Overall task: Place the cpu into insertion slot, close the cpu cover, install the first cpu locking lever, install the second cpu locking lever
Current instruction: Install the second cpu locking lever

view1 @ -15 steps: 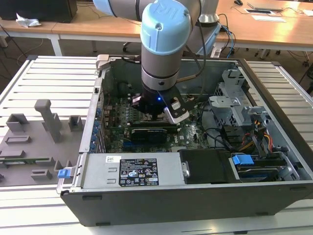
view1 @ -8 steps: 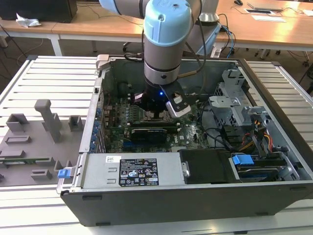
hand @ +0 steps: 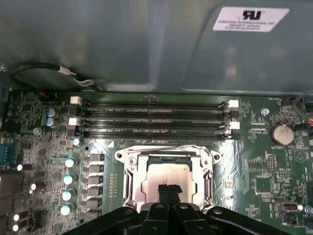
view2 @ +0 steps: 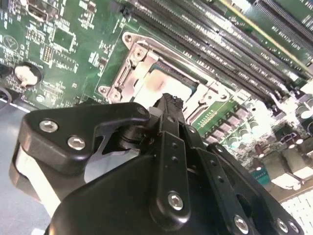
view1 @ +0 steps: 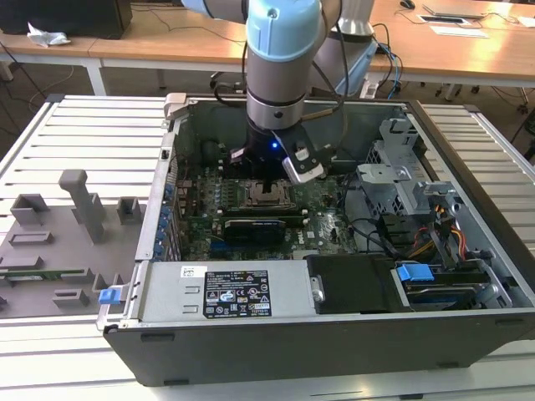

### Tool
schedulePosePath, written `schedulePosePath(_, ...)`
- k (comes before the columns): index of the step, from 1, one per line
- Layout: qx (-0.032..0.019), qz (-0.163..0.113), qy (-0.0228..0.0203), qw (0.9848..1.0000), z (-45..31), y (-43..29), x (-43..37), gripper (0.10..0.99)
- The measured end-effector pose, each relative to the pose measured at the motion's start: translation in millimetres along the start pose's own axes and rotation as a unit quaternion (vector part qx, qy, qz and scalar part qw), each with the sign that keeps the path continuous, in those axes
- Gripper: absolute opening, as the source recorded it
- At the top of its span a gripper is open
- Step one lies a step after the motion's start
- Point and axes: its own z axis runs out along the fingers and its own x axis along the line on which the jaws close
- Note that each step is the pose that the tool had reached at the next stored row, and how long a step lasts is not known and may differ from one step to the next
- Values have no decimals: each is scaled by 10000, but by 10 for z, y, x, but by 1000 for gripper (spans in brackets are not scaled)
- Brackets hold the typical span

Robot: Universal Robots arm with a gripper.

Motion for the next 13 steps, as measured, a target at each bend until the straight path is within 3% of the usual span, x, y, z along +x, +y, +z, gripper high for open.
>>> schedulePosePath(2, 107, -3, 1, 9999, -61, 29, -2, 106)
schedulePosePath(6, 262, -7, 3, 9997, -175, 70, -5, 106)
schedulePosePath(7, 332, -8, 4, 9994, -228, 89, -7, 106)
schedulePosePath(9, 362, -9, 4, 9993, -241, 101, -7, 106)
schedulePosePath(13, 364, -9, 4, 9993, -242, 103, -7, 106)
